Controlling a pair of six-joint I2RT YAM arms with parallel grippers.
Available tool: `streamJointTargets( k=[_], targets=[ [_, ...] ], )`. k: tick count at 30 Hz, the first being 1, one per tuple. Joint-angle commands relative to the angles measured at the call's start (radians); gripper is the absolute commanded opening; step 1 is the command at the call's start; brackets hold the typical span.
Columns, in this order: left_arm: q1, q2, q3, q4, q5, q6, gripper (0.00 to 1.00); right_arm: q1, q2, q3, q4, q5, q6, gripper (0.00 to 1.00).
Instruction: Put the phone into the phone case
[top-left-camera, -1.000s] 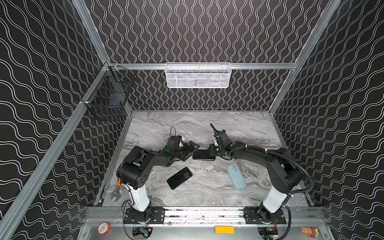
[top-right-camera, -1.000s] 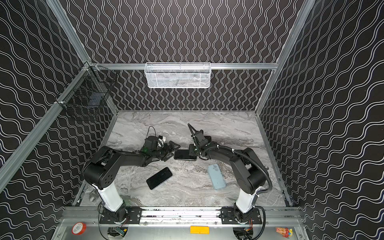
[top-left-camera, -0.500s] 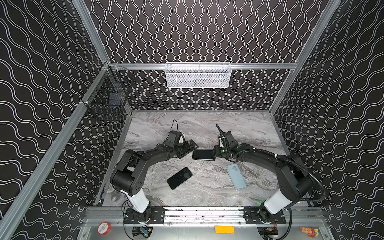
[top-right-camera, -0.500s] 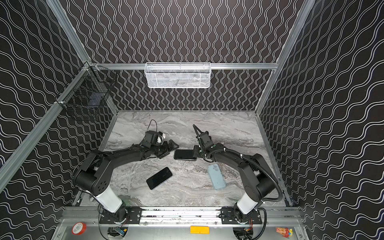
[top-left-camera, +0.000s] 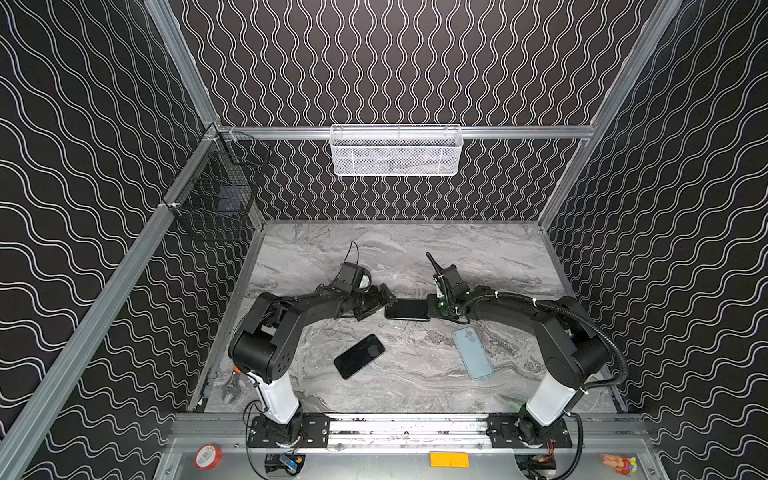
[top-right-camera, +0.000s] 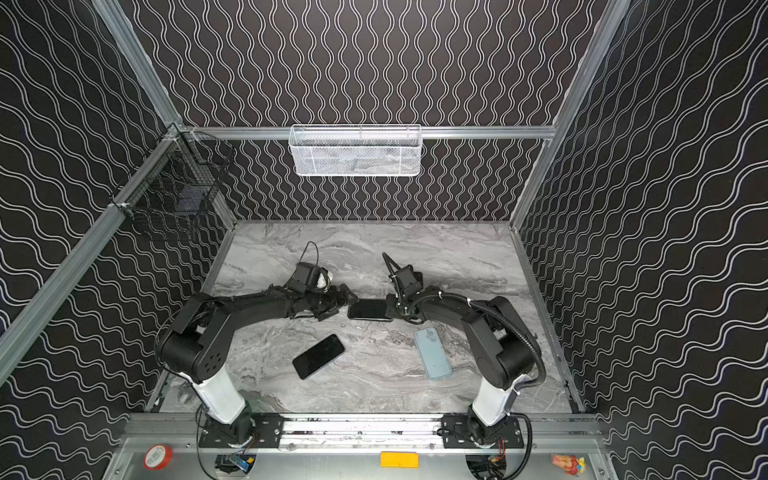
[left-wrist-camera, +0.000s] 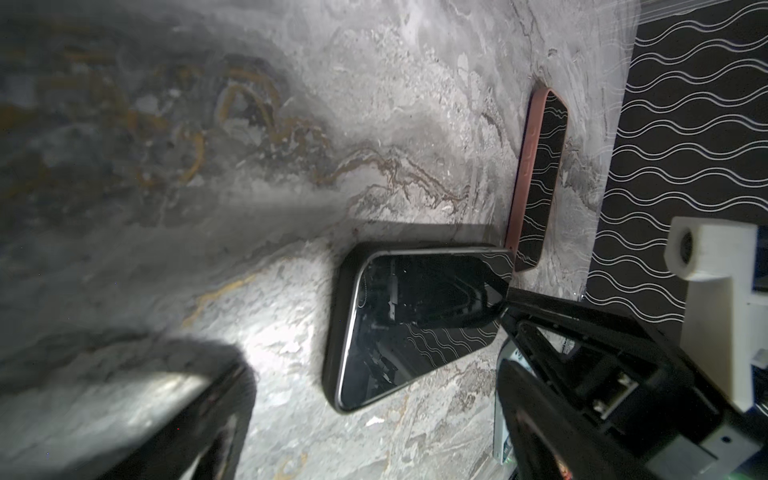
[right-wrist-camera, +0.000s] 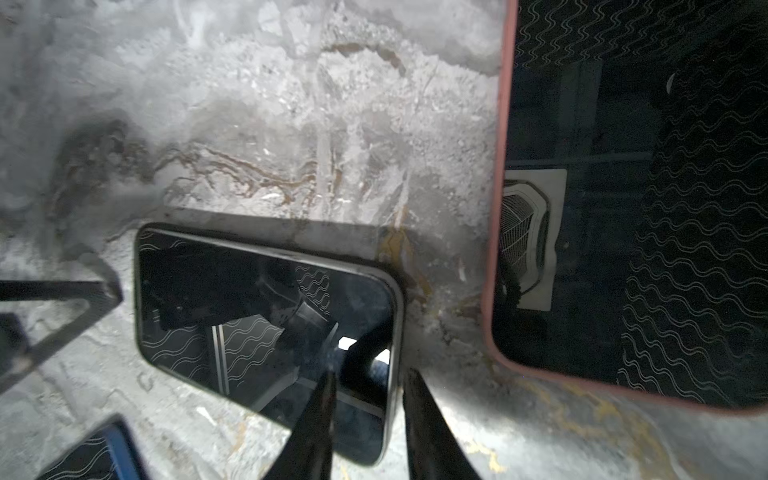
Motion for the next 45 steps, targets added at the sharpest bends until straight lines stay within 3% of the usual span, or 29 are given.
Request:
streamJointTargets(
  k=[1, 8, 15, 22, 33, 45],
  targets=[
    [-0.005, 0.028, 0.04, -0.117, -0.065, 0.059, 0.91, 0.002, 0.014, 0.034, -0.008, 0.007, -0.016, 0.3],
    [-0.019, 0.067, 0.067, -0.139, -0.094, 0.077, 0.82, 0.002, 0.032, 0.053, -0.012, 0.012, -0.03, 0.28],
    [-0.075, 0.105, 0.17, -0.274, -0.26, 0.173, 0.8, 0.007, 0.037, 0.058, -0.015, 0.019, -0.039, 0.25],
    [-0.084, 0.128, 0.18, -0.293, -0.314, 0.177, 0.65, 0.008, 0.042, 0.05, -0.008, 0.02, -0.042, 0.25],
    [-0.15, 0.174, 0.259, -0.406, -0.498, 0.284, 0.62, 0.016, 0.033, 0.045, 0.01, 0.003, -0.041, 0.25],
    [-0.176, 0.203, 0.25, -0.444, -0.559, 0.296, 0.58, 0.017, 0.019, 0.041, 0.02, -0.001, -0.037, 0.25]
  ],
)
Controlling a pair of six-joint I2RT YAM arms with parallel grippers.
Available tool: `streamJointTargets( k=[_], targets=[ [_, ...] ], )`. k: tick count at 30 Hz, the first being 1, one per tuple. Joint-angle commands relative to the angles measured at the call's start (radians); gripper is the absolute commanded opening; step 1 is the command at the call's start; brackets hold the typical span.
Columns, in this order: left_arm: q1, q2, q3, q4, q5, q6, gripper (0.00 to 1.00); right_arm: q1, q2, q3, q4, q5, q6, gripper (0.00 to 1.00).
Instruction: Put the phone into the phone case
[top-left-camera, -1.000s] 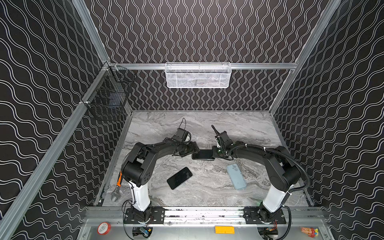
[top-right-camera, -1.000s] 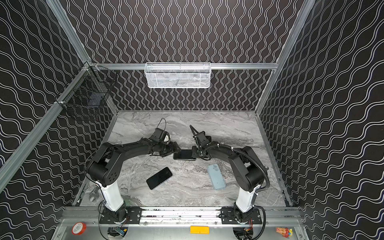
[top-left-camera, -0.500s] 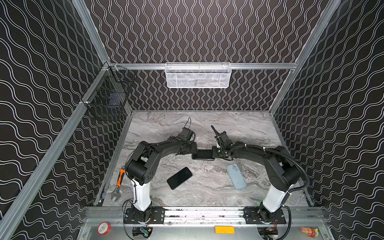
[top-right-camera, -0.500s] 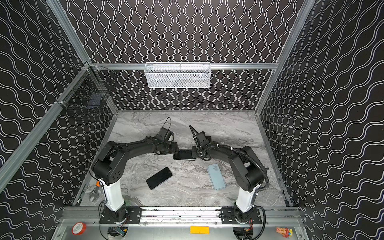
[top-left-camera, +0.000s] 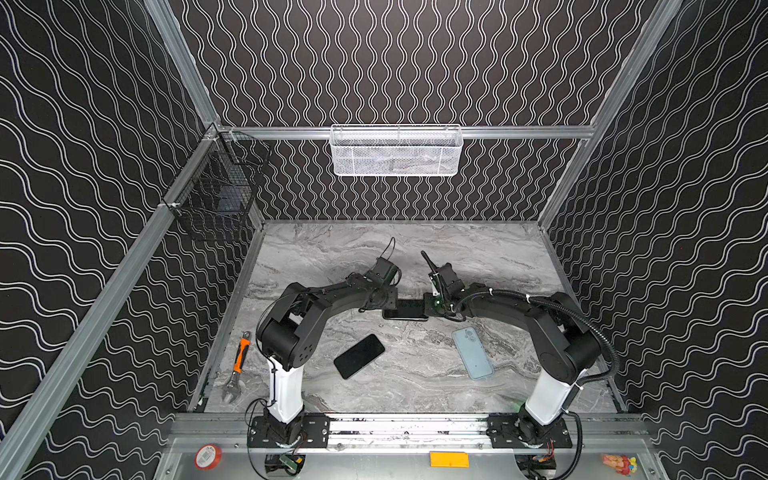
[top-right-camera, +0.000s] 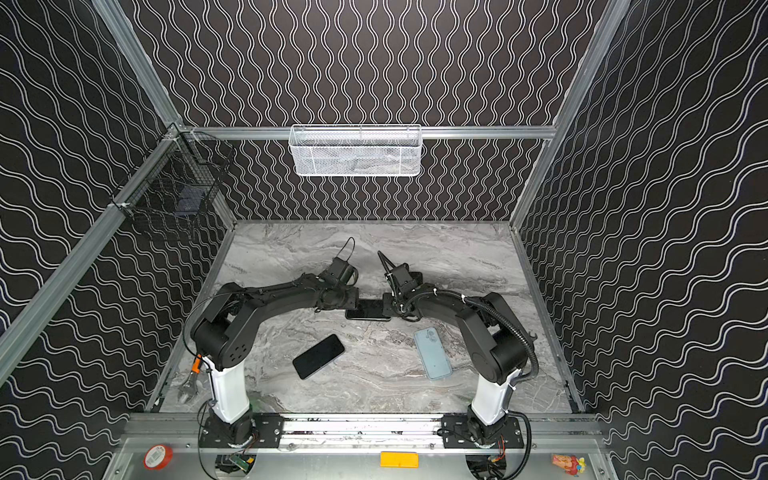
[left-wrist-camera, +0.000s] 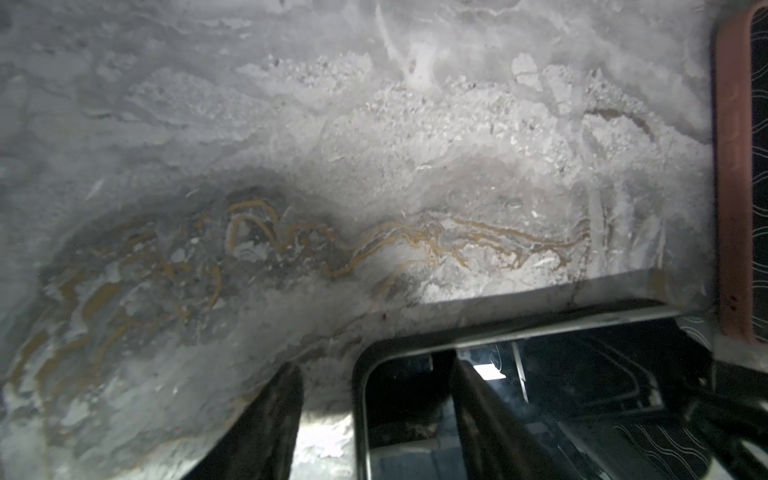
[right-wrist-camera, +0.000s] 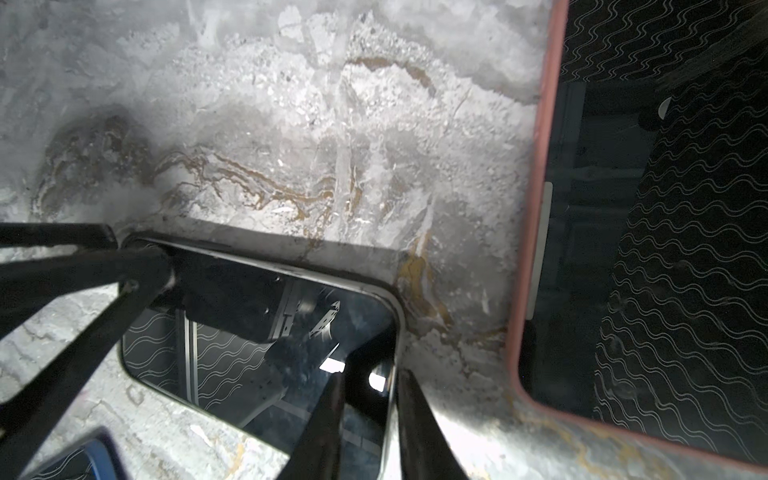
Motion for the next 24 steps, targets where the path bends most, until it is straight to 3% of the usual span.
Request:
streamJointTargets(
  k=[1, 9, 24],
  targets=[
    [0.001, 0.042, -0.016, -0.164, -0.049, 0.027, 0.56, 0.004, -0.016, -0.005, 0.023, -0.011, 0.001, 0.25],
    [0.003, 0.037, -0.039, -0.114, 0.023, -0.023, 0.38, 0.004, -0.007, -0.005, 0.03, -0.022, 0.001, 0.26],
    [0.012, -0.038, -0.082, -0.011, 0.108, -0.046, 0.42, 0.011, -0.004, 0.01, 0.031, -0.014, -0.001, 0.28]
  ],
)
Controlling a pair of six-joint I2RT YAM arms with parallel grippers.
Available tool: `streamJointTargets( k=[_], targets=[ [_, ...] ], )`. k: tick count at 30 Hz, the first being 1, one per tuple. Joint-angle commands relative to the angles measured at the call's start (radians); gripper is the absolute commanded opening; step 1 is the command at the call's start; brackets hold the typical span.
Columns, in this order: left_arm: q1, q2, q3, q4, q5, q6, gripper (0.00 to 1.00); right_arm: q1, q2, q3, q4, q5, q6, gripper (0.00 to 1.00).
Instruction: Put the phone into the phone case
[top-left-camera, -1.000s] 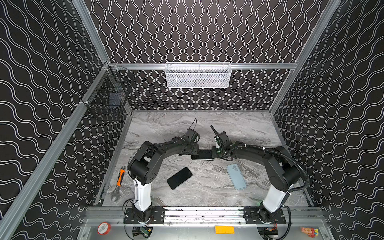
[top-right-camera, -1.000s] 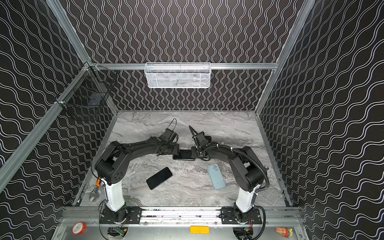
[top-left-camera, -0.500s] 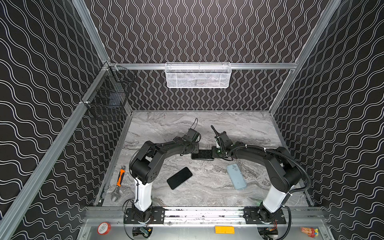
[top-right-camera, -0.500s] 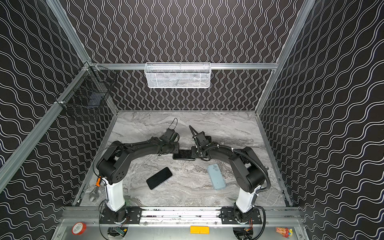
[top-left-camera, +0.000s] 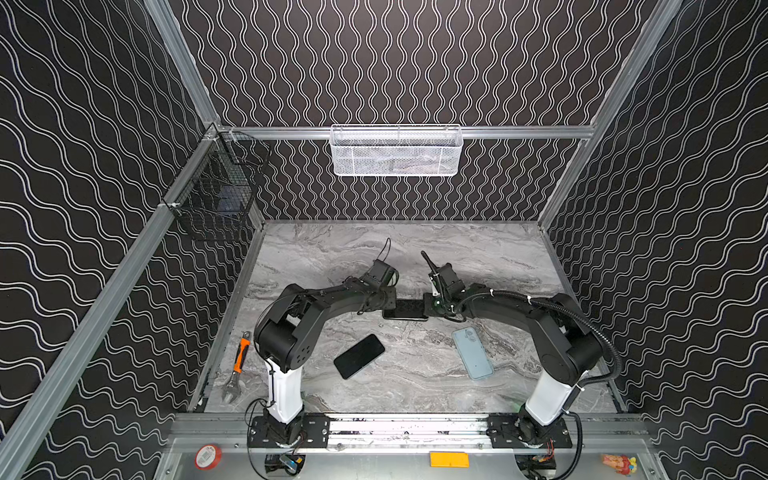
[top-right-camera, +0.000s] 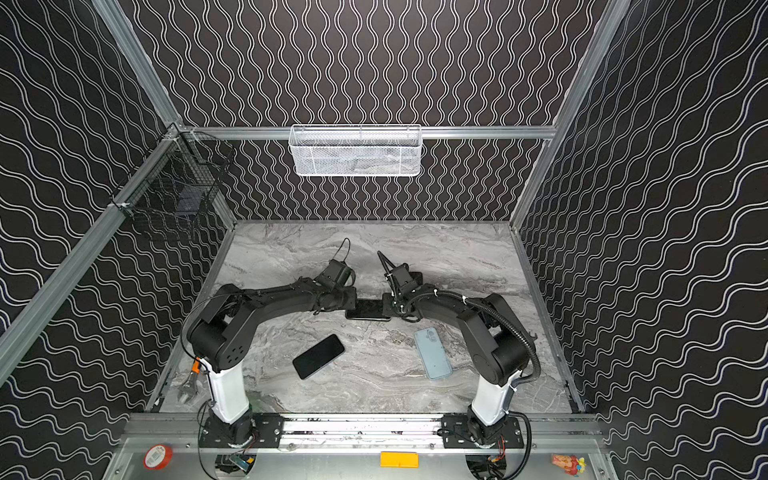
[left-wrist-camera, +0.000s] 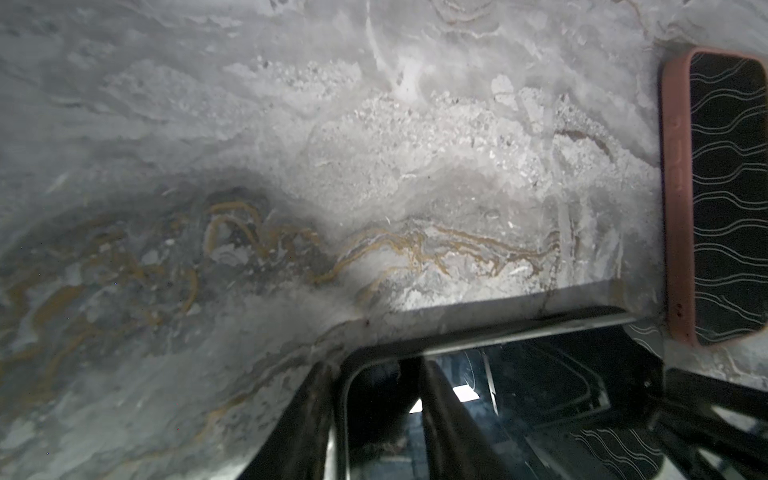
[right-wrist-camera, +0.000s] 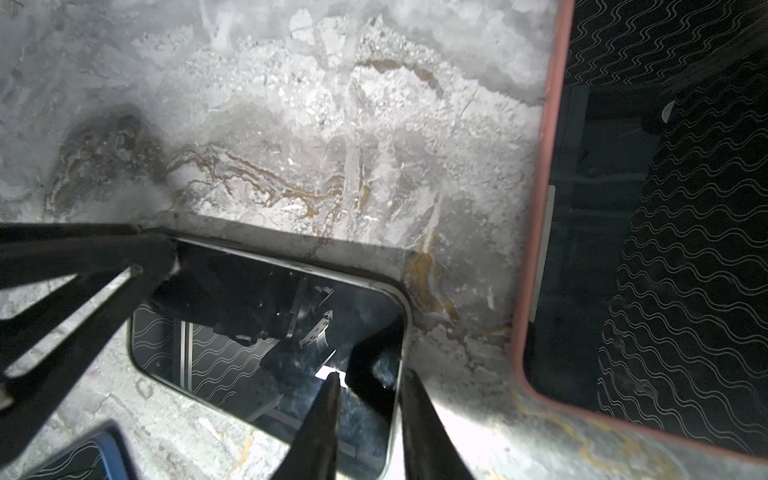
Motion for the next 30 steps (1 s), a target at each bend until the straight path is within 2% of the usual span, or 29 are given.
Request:
streamJointTargets(
  k=[1, 4, 8, 14, 18, 23, 30],
  targets=[
    [0.005, -0.006, -0.012, -0.115, 0.031, 0.009, 0.43, 0.004, 0.005, 0.016, 0.023, -0.011, -0.002, 0.28],
    [0.019, -0.034, -0.02, -0.113, 0.018, 0.007, 0.49, 0.004, 0.004, 0.027, 0.008, 0.006, -0.004, 0.31],
    [0.063, -0.096, -0.054, -0.091, 0.025, -0.002, 0.64, 0.003, -0.024, 0.028, -0.001, 0.014, 0.001, 0.38],
    [0.128, -0.183, -0.1, -0.056, 0.099, 0.008, 0.78, -0.011, -0.083, 0.014, -0.013, -0.015, 0.009, 0.47],
    [0.131, -0.188, -0.103, -0.026, 0.179, 0.019, 0.88, -0.023, -0.113, -0.019, -0.001, -0.053, 0.022, 0.52],
    [0.132, -0.157, -0.135, 0.072, 0.308, -0.031, 0.94, -0.036, -0.105, -0.062, 0.028, -0.107, 0.034, 0.56],
    [0.132, -0.106, -0.188, 0.194, 0.422, -0.101, 0.97, -0.045, -0.055, -0.077, 0.074, -0.162, 0.047, 0.55]
  ],
)
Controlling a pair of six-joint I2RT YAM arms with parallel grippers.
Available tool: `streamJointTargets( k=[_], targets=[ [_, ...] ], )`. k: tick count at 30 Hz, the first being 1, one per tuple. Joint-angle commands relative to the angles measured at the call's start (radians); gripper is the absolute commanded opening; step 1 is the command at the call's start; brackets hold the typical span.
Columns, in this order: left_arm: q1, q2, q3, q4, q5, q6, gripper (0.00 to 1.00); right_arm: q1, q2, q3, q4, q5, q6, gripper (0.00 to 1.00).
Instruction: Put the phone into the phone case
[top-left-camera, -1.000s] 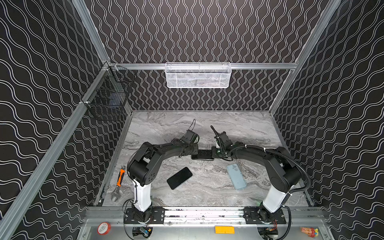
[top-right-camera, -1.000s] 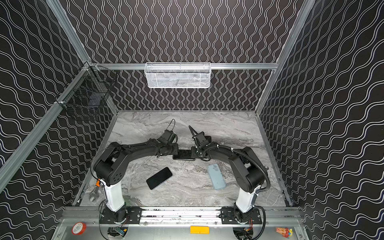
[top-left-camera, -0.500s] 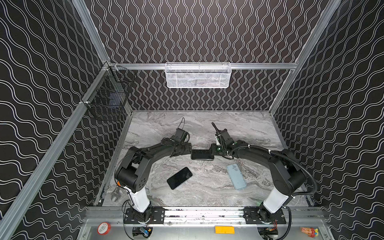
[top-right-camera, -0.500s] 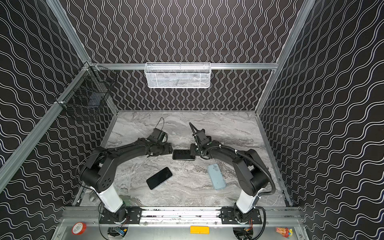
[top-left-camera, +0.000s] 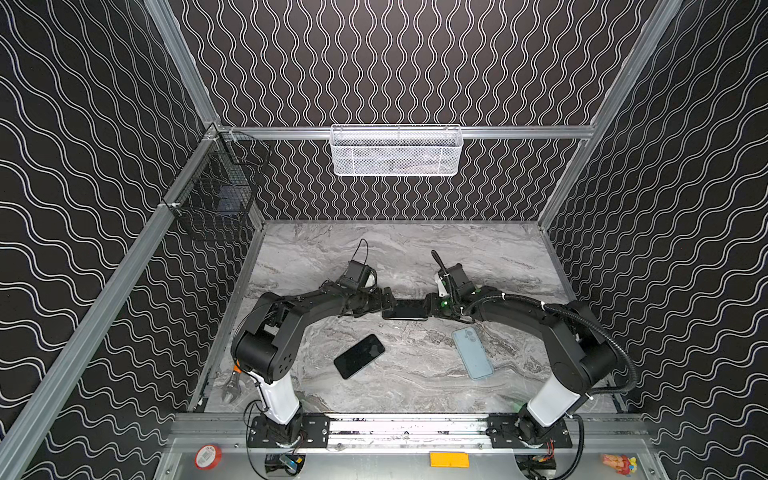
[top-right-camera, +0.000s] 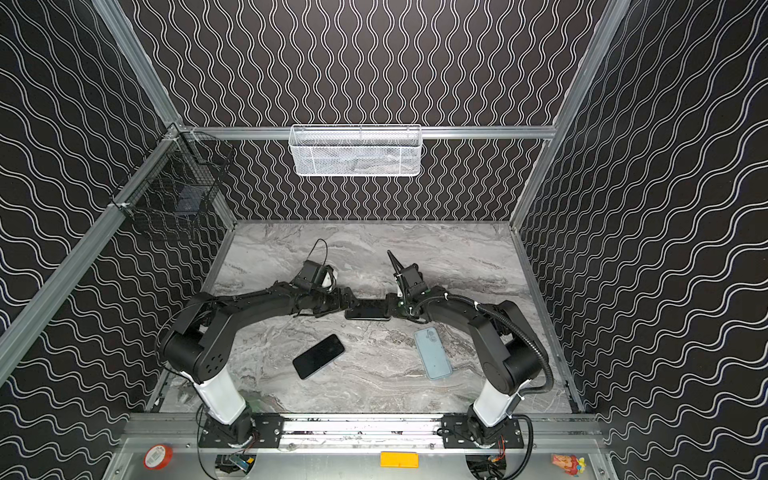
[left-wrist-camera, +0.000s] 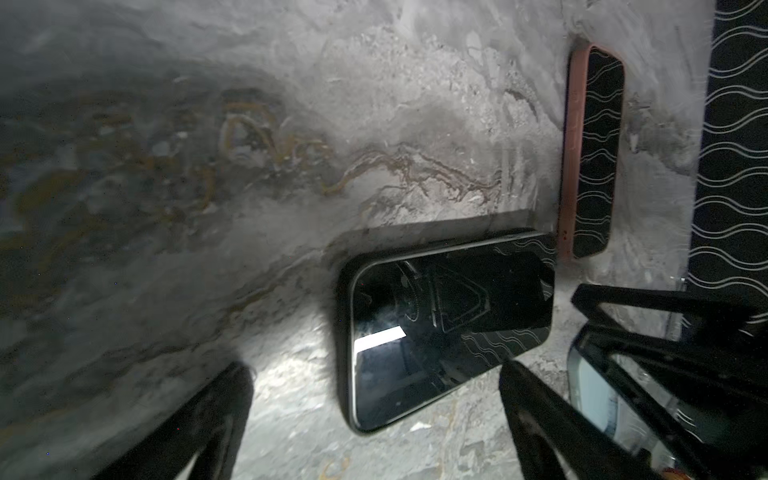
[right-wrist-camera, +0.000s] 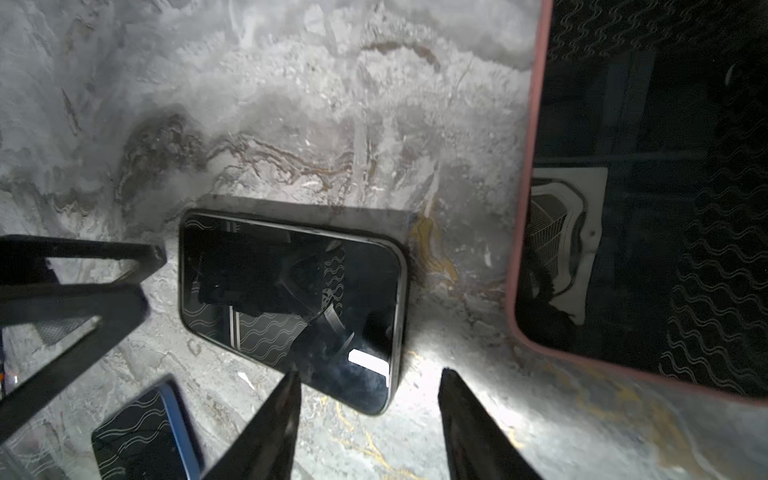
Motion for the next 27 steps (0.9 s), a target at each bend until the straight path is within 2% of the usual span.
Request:
streamJointTargets(
  k=[1, 13, 27],
  targets=[
    [0.001, 0.024, -0.021, 0.076, 0.08, -0.052, 0.97, 0.001, 0.023, -0.004, 0.048, -0.042, 0.019, 0.55],
    [-0.004, 0.061, -0.047, 0.196, 0.174, -0.102, 0.95, 0.002, 0.072, -0.046, 0.117, -0.071, 0.049, 0.53],
    [-0.005, -0.055, -0.093, 0.392, 0.231, -0.192, 0.89, 0.002, 0.096, -0.105, 0.171, -0.085, 0.08, 0.53]
  ],
)
